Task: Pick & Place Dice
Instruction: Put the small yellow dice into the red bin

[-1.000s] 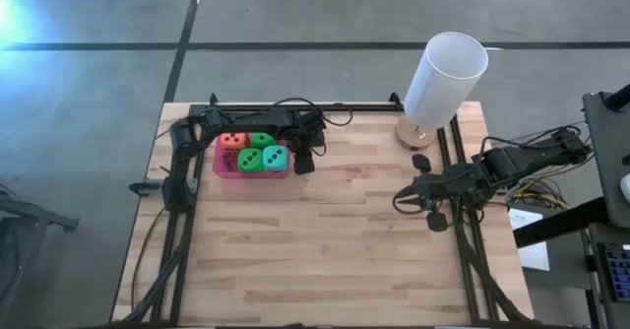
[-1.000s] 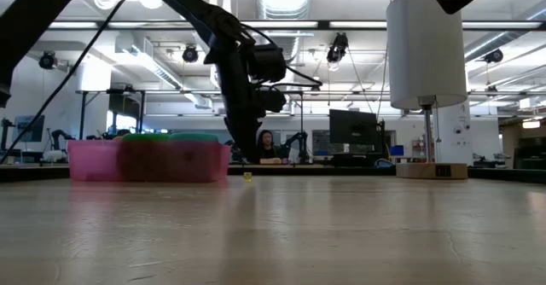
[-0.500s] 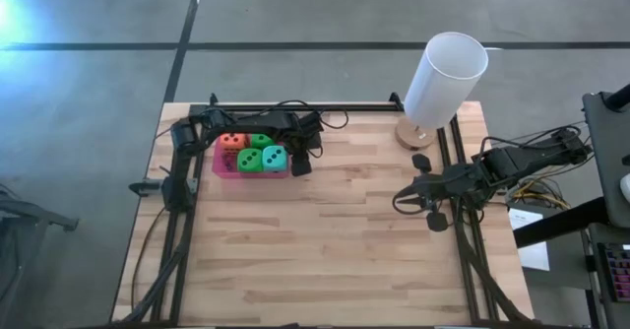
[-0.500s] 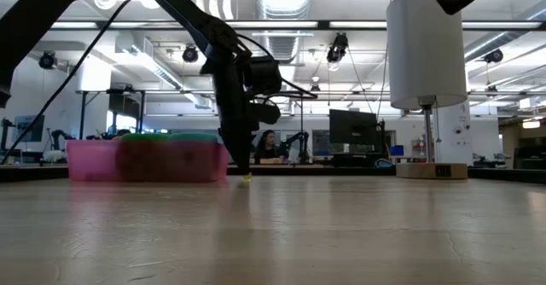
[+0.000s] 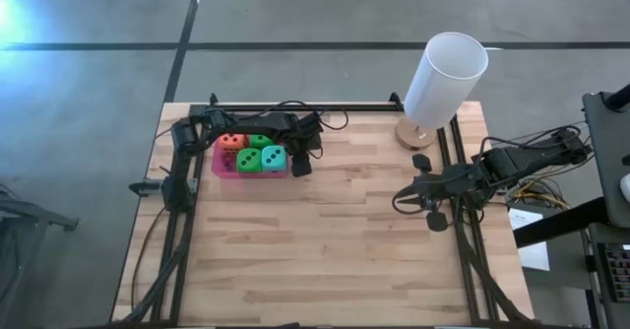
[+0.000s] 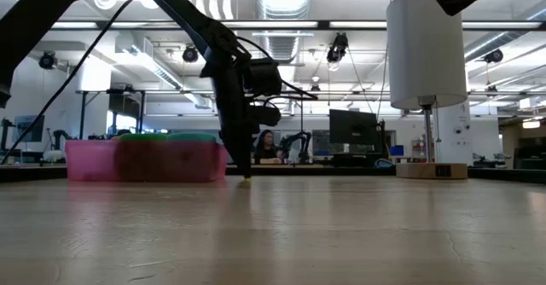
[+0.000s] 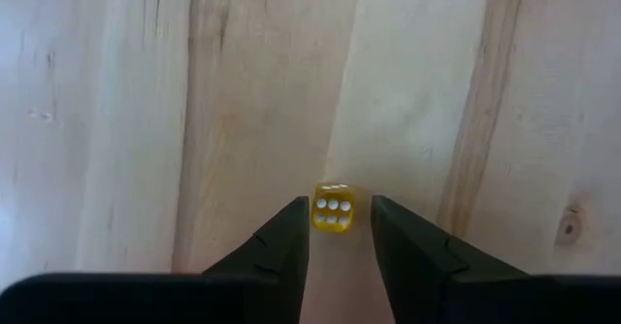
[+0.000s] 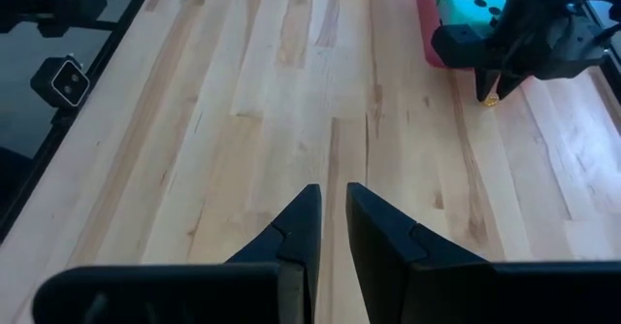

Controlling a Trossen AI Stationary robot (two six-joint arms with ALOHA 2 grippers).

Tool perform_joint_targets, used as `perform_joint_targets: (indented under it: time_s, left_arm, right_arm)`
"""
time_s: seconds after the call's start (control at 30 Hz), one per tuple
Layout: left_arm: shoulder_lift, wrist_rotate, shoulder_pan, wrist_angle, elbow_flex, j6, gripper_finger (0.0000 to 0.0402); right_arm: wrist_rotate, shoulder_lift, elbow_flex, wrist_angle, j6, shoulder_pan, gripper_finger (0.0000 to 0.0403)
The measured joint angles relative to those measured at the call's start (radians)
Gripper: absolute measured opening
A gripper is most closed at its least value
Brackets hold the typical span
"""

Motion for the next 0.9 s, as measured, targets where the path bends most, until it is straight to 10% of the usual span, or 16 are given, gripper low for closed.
perform_joint_targets:
  time_s: [0.6,0.9]
  left_arm:
    - [-0.011,0.000,0.000,-0.017,0.004,0.010,0.0041]
    - [-0.226,-0.022,-0.003,-0.108,0.035,-0.105,0.0041]
  right_arm:
    - [0.022,0.000,0.000,0.002,0.004,0.000,0.0052]
    - [0.024,-0.006,0.000,0.003,0.019,0.000,0.0052]
